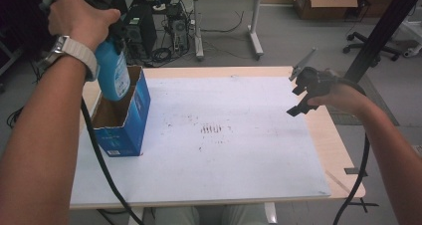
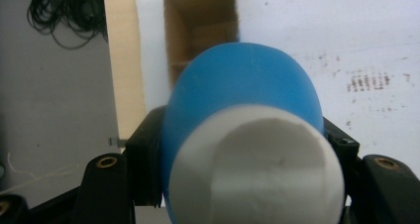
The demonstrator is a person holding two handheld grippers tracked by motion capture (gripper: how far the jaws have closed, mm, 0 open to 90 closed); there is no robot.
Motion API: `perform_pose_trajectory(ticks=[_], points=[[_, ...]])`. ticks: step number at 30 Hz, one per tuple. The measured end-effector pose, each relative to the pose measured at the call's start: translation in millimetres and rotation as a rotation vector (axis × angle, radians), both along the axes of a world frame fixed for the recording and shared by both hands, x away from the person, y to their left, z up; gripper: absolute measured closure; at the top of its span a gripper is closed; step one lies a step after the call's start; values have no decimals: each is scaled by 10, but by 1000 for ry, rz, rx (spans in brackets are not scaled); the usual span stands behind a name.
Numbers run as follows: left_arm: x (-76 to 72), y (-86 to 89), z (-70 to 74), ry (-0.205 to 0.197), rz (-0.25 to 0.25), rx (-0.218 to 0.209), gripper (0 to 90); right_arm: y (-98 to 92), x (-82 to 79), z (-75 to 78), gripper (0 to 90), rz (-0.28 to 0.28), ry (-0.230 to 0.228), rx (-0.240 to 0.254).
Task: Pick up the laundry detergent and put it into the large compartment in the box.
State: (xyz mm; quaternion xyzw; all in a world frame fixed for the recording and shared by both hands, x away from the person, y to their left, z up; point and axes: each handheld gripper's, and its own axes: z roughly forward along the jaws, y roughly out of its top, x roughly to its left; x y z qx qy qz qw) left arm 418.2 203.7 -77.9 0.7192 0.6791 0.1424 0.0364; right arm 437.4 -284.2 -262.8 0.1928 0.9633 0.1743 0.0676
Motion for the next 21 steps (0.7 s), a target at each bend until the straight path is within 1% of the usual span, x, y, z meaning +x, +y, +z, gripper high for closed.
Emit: perform_pose_trajectory(ticks=[4, 5, 6, 7, 8, 10, 13, 17, 20, 21], points=[[14, 119, -214, 4, 23, -12, 373, 21, 0, -4, 126, 4, 1, 1], [18, 146, -269, 8, 24, -15, 373, 25, 2, -4, 126, 6, 2, 0], [19, 176, -336, 0, 21, -14, 373, 28, 2, -5, 126, 6, 2, 0], [20, 191, -381, 6, 15, -14, 373, 30, 2, -6, 126, 6, 3, 2], [21, 229, -450, 3, 17, -19, 373, 30, 1, -8, 126, 5, 2, 3], [22, 277, -545, 3, 11, -22, 373, 23, 3, -22, 126, 5, 6, 5], [29, 357, -730, 21, 15, -27, 373, 18, 10, -46, 126, 1, 10, 1], [41, 393, -950, 24, 0, -22, 373, 40, 18, -78, 126, 4, 16, -5], [45, 424, -1132, 27, 6, -45, 373, 56, 22, -94, 126, 4, 21, -9], [46, 432, -1206, 18, 2, -48, 372, 59, 24, -99, 126, 6, 21, -7]])
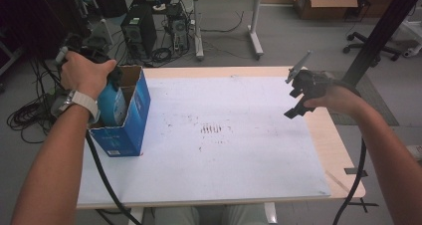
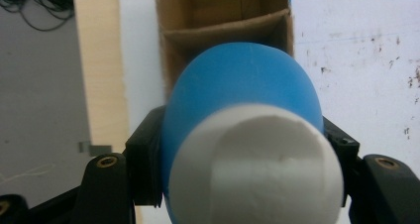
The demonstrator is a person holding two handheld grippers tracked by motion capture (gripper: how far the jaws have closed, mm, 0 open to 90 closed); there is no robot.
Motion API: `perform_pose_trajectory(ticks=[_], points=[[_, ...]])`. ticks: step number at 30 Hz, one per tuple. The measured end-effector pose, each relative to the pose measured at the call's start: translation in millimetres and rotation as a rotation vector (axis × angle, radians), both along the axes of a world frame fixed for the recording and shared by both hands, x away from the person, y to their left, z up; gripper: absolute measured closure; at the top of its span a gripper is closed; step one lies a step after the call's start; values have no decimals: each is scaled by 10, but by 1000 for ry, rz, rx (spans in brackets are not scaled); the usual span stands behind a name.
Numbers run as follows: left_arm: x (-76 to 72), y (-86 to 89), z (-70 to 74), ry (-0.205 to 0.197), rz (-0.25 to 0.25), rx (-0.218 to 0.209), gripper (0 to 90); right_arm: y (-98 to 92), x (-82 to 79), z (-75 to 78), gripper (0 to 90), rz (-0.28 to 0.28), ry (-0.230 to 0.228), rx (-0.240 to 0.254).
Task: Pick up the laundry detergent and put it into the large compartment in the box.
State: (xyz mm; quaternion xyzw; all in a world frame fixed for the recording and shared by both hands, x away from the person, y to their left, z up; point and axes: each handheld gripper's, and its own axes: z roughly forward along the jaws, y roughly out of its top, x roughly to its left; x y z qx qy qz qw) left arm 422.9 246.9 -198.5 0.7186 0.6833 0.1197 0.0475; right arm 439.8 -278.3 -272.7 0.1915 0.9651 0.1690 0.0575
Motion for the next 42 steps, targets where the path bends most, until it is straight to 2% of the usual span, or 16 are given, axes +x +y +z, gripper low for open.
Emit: perform_pose_trajectory(ticks=[6, 8, 21, 25, 42], points=[[15, -5, -370, -8, -22, 20, 373, 10, 6, -49, 126, 3, 3, 3], [25, 1, -463, 5, -27, 23, 373, 9, 8, -66, 126, 0, 8, -1], [27, 40, -765, 31, -44, 18, 373, -33, 5, -74, 127, -5, 9, 2], [29, 48, -836, 42, -47, 21, 372, -43, -3, -64, 128, -7, 10, 1], [42, 133, -853, 50, -29, -14, 353, -22, -8, -102, 128, 0, 17, -2]])
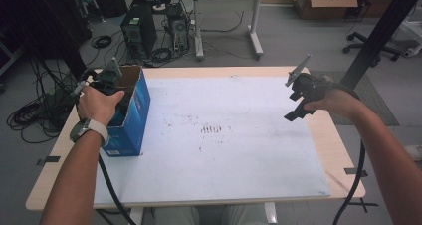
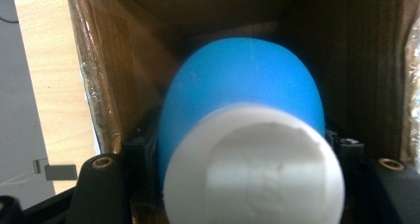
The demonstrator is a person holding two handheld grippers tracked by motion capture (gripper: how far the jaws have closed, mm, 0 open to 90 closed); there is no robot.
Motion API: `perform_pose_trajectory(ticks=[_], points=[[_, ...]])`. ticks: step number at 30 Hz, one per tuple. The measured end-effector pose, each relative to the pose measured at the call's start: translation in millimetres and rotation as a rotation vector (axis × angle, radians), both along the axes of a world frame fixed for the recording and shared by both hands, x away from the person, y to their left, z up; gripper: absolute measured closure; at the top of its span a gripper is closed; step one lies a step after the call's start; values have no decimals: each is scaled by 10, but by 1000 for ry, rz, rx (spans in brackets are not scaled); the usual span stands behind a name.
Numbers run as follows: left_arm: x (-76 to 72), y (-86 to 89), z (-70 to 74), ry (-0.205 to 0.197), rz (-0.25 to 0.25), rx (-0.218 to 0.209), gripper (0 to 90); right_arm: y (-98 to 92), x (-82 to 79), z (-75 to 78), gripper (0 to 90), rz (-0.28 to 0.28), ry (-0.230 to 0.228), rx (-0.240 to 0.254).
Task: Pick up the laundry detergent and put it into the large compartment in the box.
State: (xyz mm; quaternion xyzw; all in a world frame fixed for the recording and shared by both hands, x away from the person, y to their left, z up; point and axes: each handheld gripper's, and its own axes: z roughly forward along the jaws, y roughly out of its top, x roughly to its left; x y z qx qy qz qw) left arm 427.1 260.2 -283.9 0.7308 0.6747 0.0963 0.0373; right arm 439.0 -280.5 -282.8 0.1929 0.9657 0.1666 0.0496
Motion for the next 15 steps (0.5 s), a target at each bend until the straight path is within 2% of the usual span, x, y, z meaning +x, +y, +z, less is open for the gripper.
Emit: perform_pose_trajectory(ticks=[2, 15], points=[[1, -1, -4, -2, 0, -8, 321, 5, 0, -10, 128, 5, 1, 3], [-14, 14, 36, -22, 9, -29, 303, 5, -16, -46, 127, 21, 19, 16]])
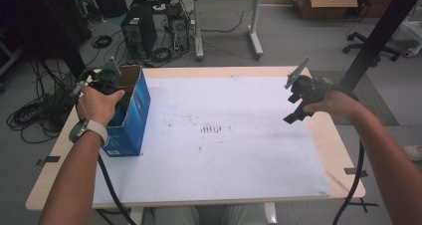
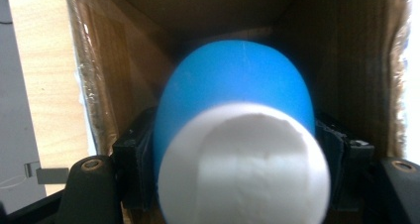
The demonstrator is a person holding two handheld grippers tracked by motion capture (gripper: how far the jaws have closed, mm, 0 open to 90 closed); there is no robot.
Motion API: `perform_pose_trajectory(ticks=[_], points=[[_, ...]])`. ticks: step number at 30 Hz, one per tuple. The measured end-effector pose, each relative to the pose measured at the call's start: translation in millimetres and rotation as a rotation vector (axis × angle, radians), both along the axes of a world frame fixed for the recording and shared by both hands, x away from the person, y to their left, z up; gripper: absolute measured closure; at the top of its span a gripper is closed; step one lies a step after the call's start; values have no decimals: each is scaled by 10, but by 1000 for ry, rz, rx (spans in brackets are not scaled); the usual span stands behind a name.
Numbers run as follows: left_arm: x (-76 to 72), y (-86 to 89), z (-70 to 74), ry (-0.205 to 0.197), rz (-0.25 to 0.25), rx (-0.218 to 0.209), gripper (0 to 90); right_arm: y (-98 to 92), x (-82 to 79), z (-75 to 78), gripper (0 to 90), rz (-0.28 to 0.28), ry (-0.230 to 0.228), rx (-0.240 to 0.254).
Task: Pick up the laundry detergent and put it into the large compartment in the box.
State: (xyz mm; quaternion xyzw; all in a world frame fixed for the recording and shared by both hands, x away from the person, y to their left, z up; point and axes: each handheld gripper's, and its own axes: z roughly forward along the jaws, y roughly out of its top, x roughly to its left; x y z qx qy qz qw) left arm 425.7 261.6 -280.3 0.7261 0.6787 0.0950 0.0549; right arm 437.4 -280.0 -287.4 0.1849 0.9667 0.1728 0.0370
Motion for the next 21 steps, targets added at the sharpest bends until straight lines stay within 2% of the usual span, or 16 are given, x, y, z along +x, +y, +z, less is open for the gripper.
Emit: perform_pose_trajectory(ticks=[8, 10, 13, 17, 21], points=[[-26, -25, 132, -36, 5, 27, 254, 10, -15, 19, 127, 4, -2, 8], [-32, -22, 180, -33, 1, 5, 246, 11, -23, 20, 127, 4, -1, 8], [-56, -22, 309, -50, -12, 26, 228, 8, -37, 25, 127, 5, 0, 5], [-99, -10, 508, -78, -17, 31, 228, 1, -54, 35, 128, 3, -1, 8], [-153, -14, 695, -89, -33, 34, 229, 16, -76, 54, 128, 5, -5, 11]])
